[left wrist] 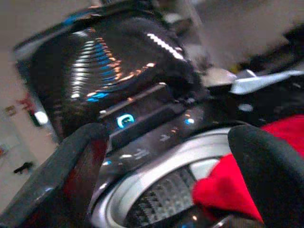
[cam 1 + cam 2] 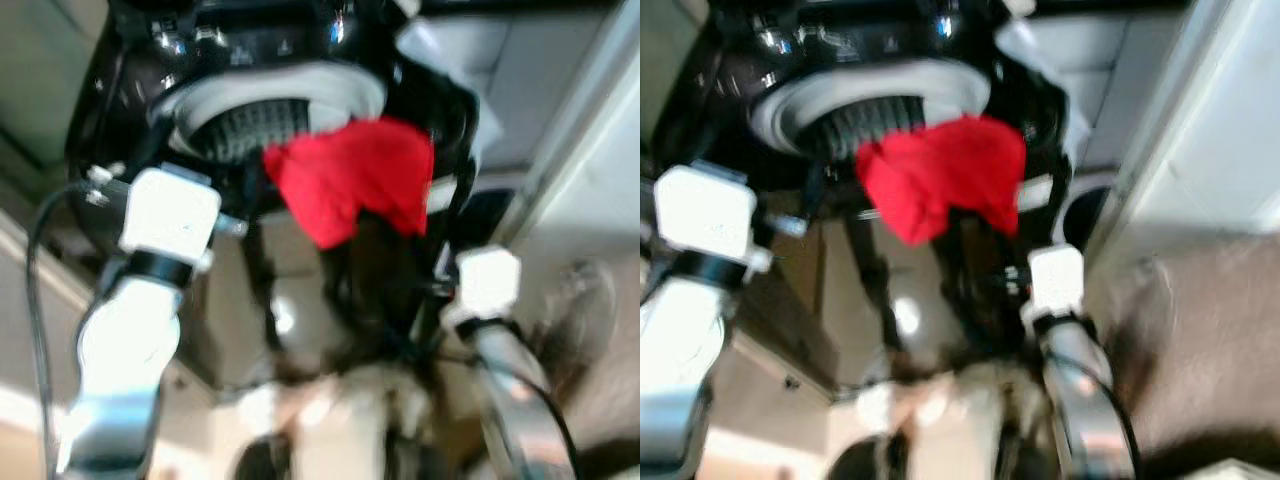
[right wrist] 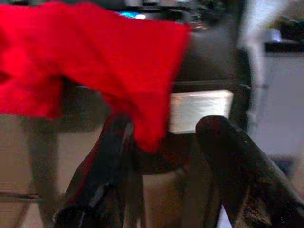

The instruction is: Clothes washing

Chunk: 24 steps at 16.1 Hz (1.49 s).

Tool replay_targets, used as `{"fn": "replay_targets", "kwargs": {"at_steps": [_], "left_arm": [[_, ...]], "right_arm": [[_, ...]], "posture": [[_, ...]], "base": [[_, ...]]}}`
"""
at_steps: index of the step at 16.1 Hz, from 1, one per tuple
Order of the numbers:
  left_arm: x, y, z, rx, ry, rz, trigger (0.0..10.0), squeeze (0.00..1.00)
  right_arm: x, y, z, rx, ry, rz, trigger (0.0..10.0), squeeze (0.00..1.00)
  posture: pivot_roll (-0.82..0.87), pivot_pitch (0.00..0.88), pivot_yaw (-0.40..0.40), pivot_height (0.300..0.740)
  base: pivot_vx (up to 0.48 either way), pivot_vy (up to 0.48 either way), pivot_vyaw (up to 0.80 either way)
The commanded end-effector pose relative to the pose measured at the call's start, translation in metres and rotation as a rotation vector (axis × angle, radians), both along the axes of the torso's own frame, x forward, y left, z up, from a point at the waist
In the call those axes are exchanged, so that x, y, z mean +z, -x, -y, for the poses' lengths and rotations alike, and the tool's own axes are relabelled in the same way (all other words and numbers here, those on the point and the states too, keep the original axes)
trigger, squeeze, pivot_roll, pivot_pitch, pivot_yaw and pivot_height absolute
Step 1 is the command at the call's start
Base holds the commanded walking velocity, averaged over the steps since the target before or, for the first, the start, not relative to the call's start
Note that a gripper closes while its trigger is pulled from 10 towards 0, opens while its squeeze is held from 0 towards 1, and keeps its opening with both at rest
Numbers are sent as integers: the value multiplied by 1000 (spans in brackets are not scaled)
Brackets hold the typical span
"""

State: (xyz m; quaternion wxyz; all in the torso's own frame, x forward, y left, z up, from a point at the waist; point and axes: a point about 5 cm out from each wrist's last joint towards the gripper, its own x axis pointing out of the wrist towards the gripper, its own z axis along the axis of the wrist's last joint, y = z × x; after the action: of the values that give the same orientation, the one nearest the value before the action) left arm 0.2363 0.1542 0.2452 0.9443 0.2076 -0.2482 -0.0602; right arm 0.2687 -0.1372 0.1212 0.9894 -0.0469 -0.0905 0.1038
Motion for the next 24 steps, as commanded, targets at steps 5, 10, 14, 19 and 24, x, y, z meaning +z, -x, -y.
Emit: {"fn": "replay_targets", "kwargs": {"at_steps": [5,10,14,19,24], "left_arm": [[-1,5,1,6,53,-36,10000,0],[-34,-13,9,125,217,-93,10000,0],[-33,-13,7,151,222,-57,10000,0],[-33,-13,4,152,216,-59,10000,0],[-34,-21,5,151,187,-65,10000,0]], "right_arm": [[8,-44,-19,28,32,56,10000,0],[35,-83,-23,58,-6,12,10000,0],[47,-109,-29,46,17,-15,10000,0],[110,-134,-69,104,-39,99,10000,0],[160,-139,-83,135,-46,234,10000,0]], "posture": [[105,226,63,740],[25,124,-84,740],[65,127,-98,740],[85,129,-75,740],[82,101,-65,740]], "base": [[0,0,0],[0,0,0],[0,0,0],[0,0,0],[0,0,0]]}}
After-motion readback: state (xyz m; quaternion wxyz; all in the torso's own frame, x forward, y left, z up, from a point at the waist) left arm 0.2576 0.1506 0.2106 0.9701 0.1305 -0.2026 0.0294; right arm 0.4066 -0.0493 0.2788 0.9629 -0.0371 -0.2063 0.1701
